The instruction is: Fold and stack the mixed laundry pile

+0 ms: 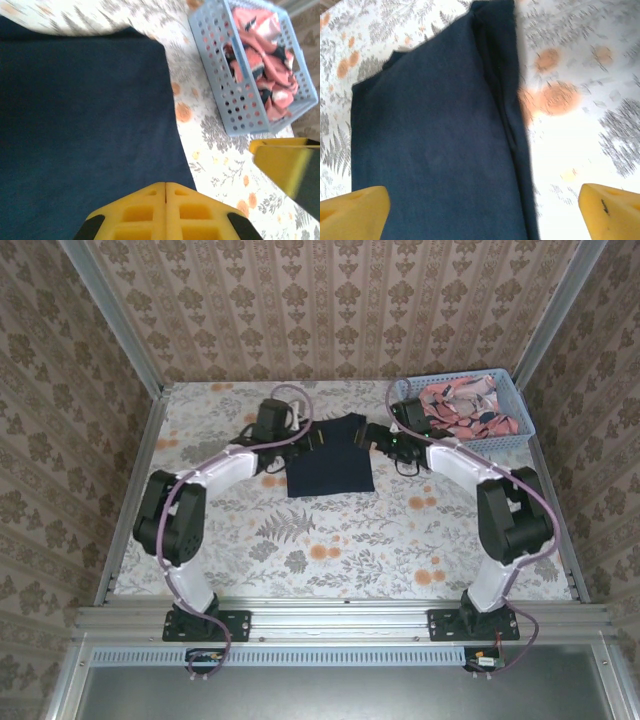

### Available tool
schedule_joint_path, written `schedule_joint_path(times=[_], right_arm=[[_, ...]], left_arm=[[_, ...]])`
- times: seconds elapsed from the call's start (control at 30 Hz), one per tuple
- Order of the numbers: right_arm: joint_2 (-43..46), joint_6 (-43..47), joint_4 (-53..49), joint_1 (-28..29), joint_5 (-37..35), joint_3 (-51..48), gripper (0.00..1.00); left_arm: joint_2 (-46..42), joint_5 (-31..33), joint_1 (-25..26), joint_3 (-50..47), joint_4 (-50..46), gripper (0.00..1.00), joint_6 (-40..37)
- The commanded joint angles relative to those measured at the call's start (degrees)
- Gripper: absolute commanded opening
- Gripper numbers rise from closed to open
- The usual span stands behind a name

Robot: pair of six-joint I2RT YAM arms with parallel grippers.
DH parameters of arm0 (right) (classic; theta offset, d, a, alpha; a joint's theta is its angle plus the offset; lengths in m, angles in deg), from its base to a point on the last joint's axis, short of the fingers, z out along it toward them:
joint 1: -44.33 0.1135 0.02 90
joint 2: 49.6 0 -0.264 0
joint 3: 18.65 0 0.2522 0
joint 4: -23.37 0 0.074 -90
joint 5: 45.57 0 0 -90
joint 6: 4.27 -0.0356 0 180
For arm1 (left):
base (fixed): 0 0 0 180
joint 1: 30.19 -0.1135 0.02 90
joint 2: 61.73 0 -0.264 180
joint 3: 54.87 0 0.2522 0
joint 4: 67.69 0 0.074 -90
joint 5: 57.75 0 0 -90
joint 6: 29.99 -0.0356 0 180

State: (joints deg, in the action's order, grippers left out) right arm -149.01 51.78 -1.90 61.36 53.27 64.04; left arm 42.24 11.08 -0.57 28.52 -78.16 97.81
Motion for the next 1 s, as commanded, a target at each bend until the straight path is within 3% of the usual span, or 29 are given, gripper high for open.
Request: schedule_joint_path(times=[0.0, 0.13, 0.27, 0.4, 0.5, 0.6, 0.7, 0.87, 0.97], right_arm=[[6.8, 2.2, -5.8, 0.1, -4.5, -2.7, 1.0], [11.9, 4.4, -9.8, -0.2, -7.6, -4.9, 1.0], [15.1, 4.8, -9.5, -0.8, -9.2, -7.4, 1.0], [16.0, 5.1, -8.7, -1.1, -9.2, -7.9, 1.0], [15.7, 5.3, -8.8, -1.1, -9.7, -7.5, 1.0], [15.0, 5.1, -8.1, -1.2, -10.2, -7.8, 1.0], [13.6, 4.4, -7.1, -1.3, -10.0, -7.7, 1.0], [12.1, 3.7, -6.5, -1.3, -8.4, -6.6, 1.0], [12.5, 3.6, -6.6, -1.3, -8.6, -6.4, 1.0]], left_arm=[[6.2, 2.2, 2.5, 1.6, 4.4, 0.0, 5.1], [13.5, 4.4, 4.7, 1.7, 10.4, 0.0, 13.7], [15.7, 7.8, 4.4, -0.6, 11.0, 0.0, 16.2], [13.2, 11.5, 0.4, -6.4, 11.5, 0.0, 15.3], [9.4, 9.5, -5.1, -11.4, 10.3, 0.0, 14.0], [4.6, 3.5, -10.1, -15.9, 6.8, 0.0, 10.0], [0.3, -0.9, -13.0, -16.6, -3.3, 0.0, 1.0], [-5.5, 15.1, -17.8, -14.9, -22.0, 0.0, -13.7], [-6.2, 15.7, -24.9, -13.4, -25.4, 0.0, -15.5]])
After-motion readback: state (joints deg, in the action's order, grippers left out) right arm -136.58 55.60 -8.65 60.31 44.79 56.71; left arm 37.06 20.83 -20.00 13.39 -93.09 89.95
